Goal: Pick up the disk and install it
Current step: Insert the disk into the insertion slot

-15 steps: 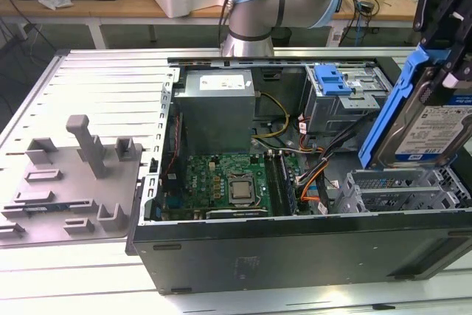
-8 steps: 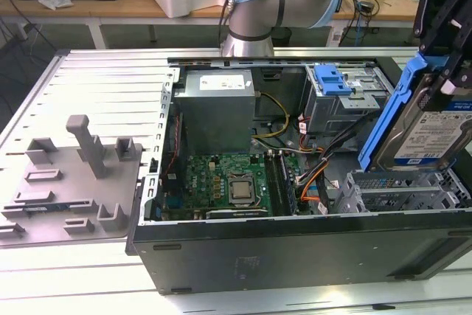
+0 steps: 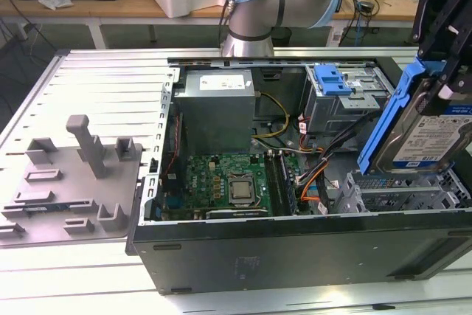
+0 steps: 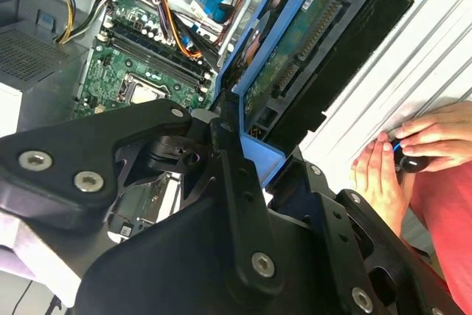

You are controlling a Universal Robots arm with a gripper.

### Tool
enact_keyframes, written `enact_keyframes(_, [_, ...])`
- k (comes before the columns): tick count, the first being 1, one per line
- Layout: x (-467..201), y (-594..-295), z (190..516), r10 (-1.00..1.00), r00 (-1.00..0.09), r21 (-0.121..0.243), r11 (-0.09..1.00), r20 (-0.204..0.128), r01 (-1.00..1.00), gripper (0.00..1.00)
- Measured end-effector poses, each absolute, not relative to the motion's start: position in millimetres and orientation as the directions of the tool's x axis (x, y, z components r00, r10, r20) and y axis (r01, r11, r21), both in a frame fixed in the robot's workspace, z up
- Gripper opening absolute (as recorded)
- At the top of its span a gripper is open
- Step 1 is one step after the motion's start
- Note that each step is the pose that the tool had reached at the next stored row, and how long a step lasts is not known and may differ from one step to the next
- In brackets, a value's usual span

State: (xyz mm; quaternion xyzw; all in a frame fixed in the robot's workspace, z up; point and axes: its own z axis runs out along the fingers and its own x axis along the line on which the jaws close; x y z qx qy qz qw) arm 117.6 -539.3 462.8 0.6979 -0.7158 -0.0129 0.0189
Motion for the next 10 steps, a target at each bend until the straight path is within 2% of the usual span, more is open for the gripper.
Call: enact_keyframes(10, [116.7, -539.2, 460.7, -1.0, -0.012, 0.044, 0.013, 0.011, -0.999, 0.37])
